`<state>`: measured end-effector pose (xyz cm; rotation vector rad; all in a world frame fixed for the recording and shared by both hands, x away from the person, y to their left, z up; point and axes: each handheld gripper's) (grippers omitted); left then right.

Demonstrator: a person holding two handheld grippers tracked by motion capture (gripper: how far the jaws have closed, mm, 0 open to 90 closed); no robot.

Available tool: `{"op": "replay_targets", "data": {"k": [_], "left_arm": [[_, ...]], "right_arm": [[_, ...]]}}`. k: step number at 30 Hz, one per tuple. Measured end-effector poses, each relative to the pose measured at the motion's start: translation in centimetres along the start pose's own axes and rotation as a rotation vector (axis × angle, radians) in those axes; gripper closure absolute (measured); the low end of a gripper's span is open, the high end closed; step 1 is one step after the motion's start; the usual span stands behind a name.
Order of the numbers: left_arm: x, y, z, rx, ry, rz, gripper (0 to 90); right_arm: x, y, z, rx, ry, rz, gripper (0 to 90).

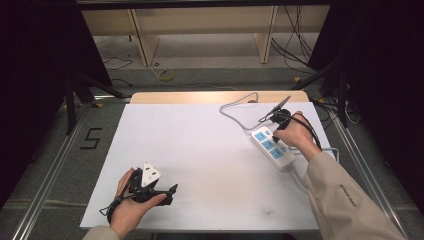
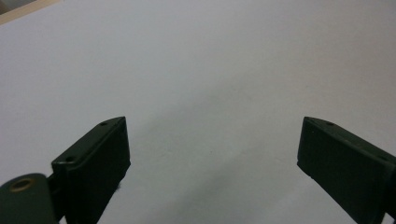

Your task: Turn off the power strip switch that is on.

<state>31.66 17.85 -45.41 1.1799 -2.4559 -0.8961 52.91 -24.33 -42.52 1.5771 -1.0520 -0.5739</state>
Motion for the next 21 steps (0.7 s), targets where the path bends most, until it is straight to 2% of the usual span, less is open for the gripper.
{"op": "replay_targets", "data": {"k": [21], "left_arm": [[0.09,-0.01,-0.07,0.001,-0.005,0.000,8.9]], "right_arm": [[-0.28,-0.04,-0.23,-0.031,0.025,0.024,90.0]]}}
Point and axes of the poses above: each handheld gripper's, and its own axes: y roughly backward along the jaws, z roughly out of its underside, x roughly to its right, and after that the axes turned 8 degrees about z, right-handed
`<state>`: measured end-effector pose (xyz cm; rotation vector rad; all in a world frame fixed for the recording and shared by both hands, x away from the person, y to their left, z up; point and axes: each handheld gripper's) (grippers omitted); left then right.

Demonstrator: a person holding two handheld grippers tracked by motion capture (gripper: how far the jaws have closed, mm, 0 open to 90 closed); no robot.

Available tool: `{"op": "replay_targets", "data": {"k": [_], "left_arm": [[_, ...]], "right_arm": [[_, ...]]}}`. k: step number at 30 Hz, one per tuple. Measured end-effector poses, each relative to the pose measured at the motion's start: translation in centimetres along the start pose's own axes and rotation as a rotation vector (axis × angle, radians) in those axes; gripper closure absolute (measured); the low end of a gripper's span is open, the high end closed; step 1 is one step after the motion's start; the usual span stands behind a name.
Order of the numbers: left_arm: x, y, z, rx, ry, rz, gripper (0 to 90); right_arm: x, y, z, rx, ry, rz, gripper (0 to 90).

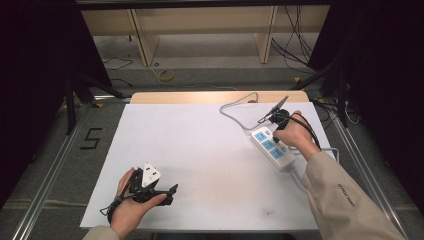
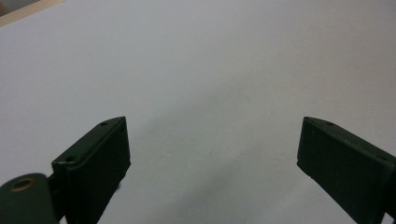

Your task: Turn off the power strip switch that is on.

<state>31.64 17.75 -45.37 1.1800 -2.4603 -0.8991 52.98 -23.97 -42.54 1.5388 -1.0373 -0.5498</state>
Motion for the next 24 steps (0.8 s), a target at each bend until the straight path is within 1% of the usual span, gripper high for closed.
{"op": "replay_targets", "data": {"k": [5,11,15,18,19,24], "left_arm": [[0.04,-0.01,-0.05,0.003,-0.004,-0.001,8.9],[0.03,-0.01,-0.06,0.002,-0.007,0.001,8.9],[-0.01,-0.05,-0.06,0.002,-0.006,0.002,8.9],[0.03,-0.06,-0.09,0.002,-0.008,0.003,8.9],[0.04,-0.07,-0.10,0.002,-0.008,0.003,8.9],[0.04,-0.10,-0.11,0.000,-0.008,0.005,8.9]], "right_arm": [[-0.10,-0.03,-0.09,-0.006,0.006,0.009,90.0],[0.02,-0.09,-0.23,-0.015,0.006,0.001,90.0],[-0.06,-0.10,-0.40,-0.025,0.007,0.005,90.0],[-0.12,-0.19,-0.45,-0.027,0.023,0.008,90.0],[-0.23,-0.22,-0.57,-0.035,0.022,0.016,90.0],[-0.35,-0.19,-0.80,-0.052,0.036,0.022,90.0]]}}
Point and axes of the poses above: each handheld gripper's, and its own axes: y roughly backward along the jaws, z roughly out of its underside, x roughly to its right, and after that the axes turned 8 degrees about z, right-handed
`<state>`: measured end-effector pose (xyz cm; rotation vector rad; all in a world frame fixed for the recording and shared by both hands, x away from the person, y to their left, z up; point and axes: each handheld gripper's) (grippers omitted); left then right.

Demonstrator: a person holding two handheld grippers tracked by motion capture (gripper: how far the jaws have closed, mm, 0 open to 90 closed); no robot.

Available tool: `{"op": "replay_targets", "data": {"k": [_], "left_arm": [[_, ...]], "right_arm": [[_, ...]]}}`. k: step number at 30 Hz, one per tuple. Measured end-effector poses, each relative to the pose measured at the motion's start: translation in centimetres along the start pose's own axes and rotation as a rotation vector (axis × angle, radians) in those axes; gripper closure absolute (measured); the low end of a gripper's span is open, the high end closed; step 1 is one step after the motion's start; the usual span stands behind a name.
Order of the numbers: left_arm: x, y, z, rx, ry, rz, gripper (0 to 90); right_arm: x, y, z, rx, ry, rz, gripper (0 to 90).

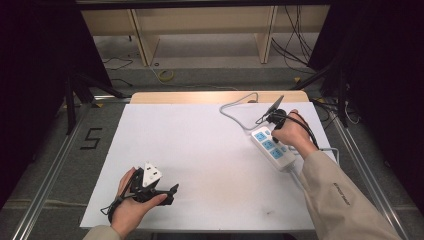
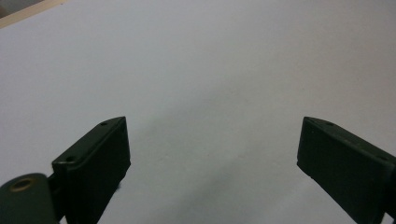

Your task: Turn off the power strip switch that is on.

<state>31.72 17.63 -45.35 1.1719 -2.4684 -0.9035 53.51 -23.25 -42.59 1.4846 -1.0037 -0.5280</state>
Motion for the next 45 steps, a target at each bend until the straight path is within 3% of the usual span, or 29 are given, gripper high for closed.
{"op": "replay_targets", "data": {"k": [45], "left_arm": [[-0.02,-0.17,-0.02,0.001,0.004,0.000,8.9]], "right_arm": [[0.42,0.04,0.10,0.010,0.001,-0.023,90.0]]}}
Point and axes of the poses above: each handheld gripper's, and its own axes: y roughly backward along the jaws, z roughly out of its underside, x roughly to its right, and after that the axes turned 8 degrees about z, right-handed
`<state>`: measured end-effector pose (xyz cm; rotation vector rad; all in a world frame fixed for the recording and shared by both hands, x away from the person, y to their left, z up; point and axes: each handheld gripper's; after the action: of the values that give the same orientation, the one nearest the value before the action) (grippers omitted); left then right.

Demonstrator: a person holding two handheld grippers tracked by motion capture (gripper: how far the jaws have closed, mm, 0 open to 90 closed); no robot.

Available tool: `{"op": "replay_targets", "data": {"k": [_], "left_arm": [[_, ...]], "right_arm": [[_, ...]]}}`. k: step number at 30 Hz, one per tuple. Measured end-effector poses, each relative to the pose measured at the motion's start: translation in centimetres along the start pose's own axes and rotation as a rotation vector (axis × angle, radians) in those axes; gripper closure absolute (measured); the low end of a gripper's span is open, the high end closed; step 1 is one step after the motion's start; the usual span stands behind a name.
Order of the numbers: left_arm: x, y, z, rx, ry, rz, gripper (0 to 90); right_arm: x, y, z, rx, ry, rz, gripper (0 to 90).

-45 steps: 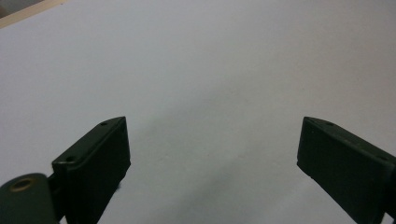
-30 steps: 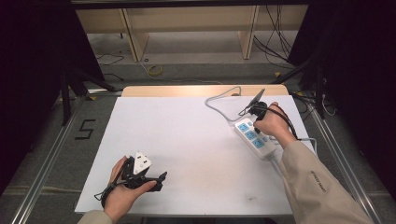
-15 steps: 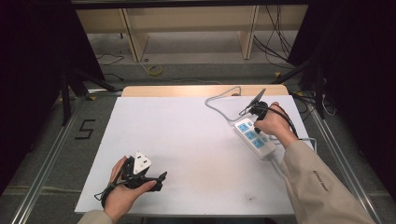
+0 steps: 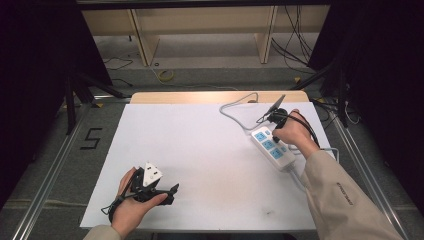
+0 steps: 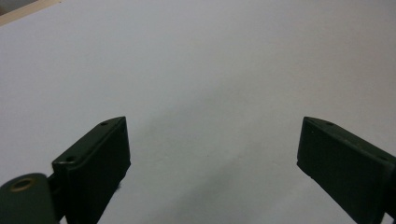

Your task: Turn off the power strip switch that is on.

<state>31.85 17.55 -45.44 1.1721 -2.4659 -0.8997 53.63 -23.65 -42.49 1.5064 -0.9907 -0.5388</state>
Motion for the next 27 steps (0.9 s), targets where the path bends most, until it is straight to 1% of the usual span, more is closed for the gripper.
{"op": "replay_targets", "data": {"k": [6,8,9,10,13,15,16,23,27], "left_arm": [[0.01,0.02,-0.02,0.000,-0.001,-0.001,8.9],[0.02,0.02,-0.01,-0.001,-0.001,-0.001,8.9],[0.02,0.01,-0.01,-0.001,-0.001,0.000,8.9],[0.02,0.01,-0.01,-0.001,-0.001,0.000,8.9],[0.00,0.01,-0.01,0.000,0.000,-0.001,8.9],[0.00,-0.01,0.00,-0.001,0.000,-0.001,8.9],[-0.01,-0.01,0.00,0.001,0.001,-0.001,8.9],[-0.05,0.00,0.02,0.000,0.000,-0.001,8.9],[-0.02,-0.01,0.02,0.002,0.001,-0.002,8.9]], "right_arm": [[0.00,0.03,-0.01,-0.002,-0.005,-0.001,90.0],[0.07,0.15,-0.01,0.005,-0.003,0.004,90.0],[0.14,0.34,-0.02,0.018,-0.011,0.009,90.0],[0.29,0.34,0.06,0.013,-0.008,-0.003,90.0],[0.38,0.35,0.14,0.019,-0.011,-0.001,90.0],[0.40,0.40,0.14,0.029,-0.024,-0.006,90.0],[0.40,0.37,0.13,0.033,-0.016,-0.005,90.0],[0.50,0.53,0.10,0.033,-0.027,-0.004,90.0],[0.86,0.71,0.33,0.032,-0.027,-0.005,90.0]]}}
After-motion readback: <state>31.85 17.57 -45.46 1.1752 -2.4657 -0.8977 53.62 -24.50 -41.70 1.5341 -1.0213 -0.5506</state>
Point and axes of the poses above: each handheld gripper's, and its own axes: y roughly backward along the jaws, z roughly out of its underside, x roughly to its right, and after that the axes turned 8 degrees about z, right-handed
